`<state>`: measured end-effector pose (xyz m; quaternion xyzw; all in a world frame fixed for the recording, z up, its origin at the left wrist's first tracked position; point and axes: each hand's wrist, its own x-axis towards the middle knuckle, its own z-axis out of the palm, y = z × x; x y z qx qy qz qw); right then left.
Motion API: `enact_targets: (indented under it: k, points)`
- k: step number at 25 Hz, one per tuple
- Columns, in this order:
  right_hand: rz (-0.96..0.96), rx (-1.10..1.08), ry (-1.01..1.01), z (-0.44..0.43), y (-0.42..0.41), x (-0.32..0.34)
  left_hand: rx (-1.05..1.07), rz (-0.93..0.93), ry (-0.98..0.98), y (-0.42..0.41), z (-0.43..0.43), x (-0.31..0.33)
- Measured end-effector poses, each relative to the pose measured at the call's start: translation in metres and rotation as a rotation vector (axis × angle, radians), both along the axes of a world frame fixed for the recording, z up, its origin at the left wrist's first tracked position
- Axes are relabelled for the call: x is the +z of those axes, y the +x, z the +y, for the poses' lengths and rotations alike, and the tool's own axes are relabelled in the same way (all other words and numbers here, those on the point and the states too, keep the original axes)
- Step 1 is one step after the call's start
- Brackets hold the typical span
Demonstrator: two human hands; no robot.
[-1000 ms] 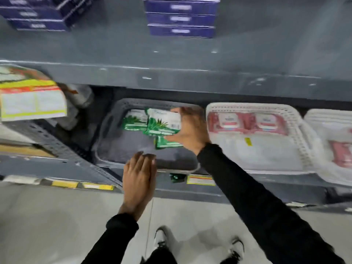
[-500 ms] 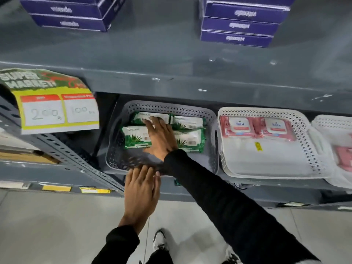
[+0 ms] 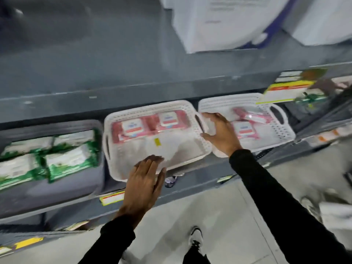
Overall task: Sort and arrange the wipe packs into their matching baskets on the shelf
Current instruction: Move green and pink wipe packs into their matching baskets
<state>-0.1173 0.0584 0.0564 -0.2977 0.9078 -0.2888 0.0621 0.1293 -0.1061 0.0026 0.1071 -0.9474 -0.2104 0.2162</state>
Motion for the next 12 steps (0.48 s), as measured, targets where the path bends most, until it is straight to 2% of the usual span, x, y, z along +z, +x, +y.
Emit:
enact_targets:
  k: [3,7,10,12]
  points:
    - [-0.02,0.01,0.259,0.085,-0.076,-0.008,-0.039,-0.079,-0.039,-0.056,0.053,-0.007]
    - [0.046,0.232,0.662,0.127,-0.136,-0.025,0.0,-0.223,-0.162,-0.093,0.082,-0.012]
    - [0.095,0.344,0.687,0.127,-0.153,-0.037,0.035,-0.327,-0.211,-0.097,0.09,-0.01]
    - [0.089,0.307,0.616,0.125,-0.152,-0.038,0.033,-0.336,-0.193,-0.095,0.089,-0.008]
